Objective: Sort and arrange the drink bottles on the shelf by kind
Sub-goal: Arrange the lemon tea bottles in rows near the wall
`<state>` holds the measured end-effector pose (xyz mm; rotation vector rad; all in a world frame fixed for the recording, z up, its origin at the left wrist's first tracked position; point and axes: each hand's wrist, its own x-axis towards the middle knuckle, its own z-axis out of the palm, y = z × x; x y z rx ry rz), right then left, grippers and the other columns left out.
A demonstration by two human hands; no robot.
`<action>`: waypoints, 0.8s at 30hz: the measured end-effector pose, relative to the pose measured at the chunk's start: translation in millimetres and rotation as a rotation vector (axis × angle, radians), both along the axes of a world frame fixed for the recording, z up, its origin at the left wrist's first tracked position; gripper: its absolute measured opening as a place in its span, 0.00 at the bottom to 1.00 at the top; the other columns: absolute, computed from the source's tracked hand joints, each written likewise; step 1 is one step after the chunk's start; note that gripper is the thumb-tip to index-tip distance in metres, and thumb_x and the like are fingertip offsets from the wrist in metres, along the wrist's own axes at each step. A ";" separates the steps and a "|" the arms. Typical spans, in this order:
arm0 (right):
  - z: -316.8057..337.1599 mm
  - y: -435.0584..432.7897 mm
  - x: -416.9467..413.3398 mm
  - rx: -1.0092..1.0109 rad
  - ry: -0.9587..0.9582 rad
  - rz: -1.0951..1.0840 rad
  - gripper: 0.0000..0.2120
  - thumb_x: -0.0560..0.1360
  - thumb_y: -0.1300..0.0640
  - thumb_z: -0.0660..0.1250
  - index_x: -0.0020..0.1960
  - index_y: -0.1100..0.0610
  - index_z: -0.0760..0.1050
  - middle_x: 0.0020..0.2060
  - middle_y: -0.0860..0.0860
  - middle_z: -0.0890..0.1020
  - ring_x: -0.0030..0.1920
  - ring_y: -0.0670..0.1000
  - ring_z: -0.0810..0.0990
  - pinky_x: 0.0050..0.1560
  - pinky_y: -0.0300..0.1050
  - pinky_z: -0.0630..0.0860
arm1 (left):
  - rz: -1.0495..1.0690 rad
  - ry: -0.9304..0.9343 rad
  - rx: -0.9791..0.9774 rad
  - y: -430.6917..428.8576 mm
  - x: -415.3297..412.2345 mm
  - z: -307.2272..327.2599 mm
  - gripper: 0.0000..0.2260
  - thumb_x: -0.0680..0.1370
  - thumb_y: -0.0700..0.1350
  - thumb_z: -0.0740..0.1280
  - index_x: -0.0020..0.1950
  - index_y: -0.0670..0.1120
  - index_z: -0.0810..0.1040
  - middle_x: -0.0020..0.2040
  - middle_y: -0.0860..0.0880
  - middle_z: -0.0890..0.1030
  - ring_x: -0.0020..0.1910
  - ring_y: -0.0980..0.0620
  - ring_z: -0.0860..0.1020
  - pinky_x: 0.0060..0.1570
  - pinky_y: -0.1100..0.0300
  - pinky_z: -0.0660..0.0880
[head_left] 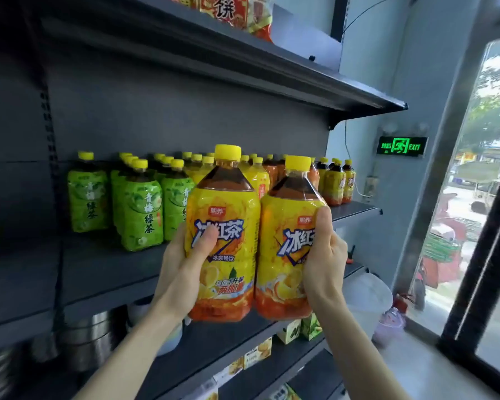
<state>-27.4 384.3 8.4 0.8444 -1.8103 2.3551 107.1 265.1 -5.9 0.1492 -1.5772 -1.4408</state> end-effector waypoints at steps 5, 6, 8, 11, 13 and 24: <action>-5.5 -9.2 -83.3 -0.031 0.006 -0.035 0.37 0.70 0.30 0.54 0.43 0.65 0.79 0.37 0.57 0.85 0.40 0.57 0.84 0.47 0.57 0.81 | -0.015 0.001 -0.020 -9.4 -85.2 -0.9 0.29 0.66 0.65 0.65 0.64 0.56 0.72 0.56 0.57 0.82 0.54 0.57 0.80 0.45 0.63 0.79; -7.7 -12.7 -100.3 -0.029 0.013 -0.040 0.37 0.70 0.30 0.54 0.43 0.65 0.79 0.37 0.57 0.85 0.41 0.57 0.84 0.47 0.57 0.80 | -0.014 0.009 -0.018 -13.0 -104.1 -3.3 0.29 0.66 0.65 0.66 0.65 0.56 0.72 0.55 0.58 0.82 0.54 0.58 0.80 0.44 0.64 0.78; -9.9 -21.8 -137.1 -0.020 0.018 -0.039 0.37 0.70 0.31 0.54 0.43 0.66 0.79 0.37 0.59 0.84 0.41 0.59 0.83 0.46 0.57 0.80 | -0.003 0.013 -0.015 -22.1 -143.6 -5.4 0.24 0.68 0.62 0.66 0.63 0.58 0.71 0.53 0.62 0.82 0.51 0.62 0.80 0.42 0.67 0.77; -6.3 -36.2 -195.7 0.007 0.015 -0.049 0.38 0.71 0.30 0.54 0.42 0.66 0.79 0.35 0.58 0.84 0.40 0.59 0.83 0.45 0.55 0.81 | 0.014 0.005 -0.024 -38.9 -205.0 -3.2 0.27 0.66 0.66 0.65 0.63 0.60 0.71 0.55 0.60 0.81 0.54 0.59 0.80 0.49 0.60 0.78; -3.3 -44.6 -236.9 0.015 0.029 -0.071 0.39 0.72 0.28 0.55 0.41 0.66 0.79 0.35 0.57 0.84 0.39 0.58 0.83 0.46 0.56 0.81 | 0.029 0.000 -0.020 -49.3 -245.8 0.1 0.32 0.64 0.70 0.65 0.64 0.59 0.71 0.57 0.60 0.80 0.56 0.59 0.78 0.56 0.53 0.76; -13.2 -51.8 -448.1 0.015 0.031 -0.124 0.43 0.67 0.26 0.53 0.40 0.68 0.77 0.34 0.58 0.84 0.39 0.60 0.83 0.47 0.58 0.80 | -0.011 -0.030 0.019 -55.3 -453.6 -7.6 0.22 0.66 0.65 0.65 0.57 0.60 0.74 0.52 0.57 0.83 0.50 0.55 0.82 0.46 0.59 0.79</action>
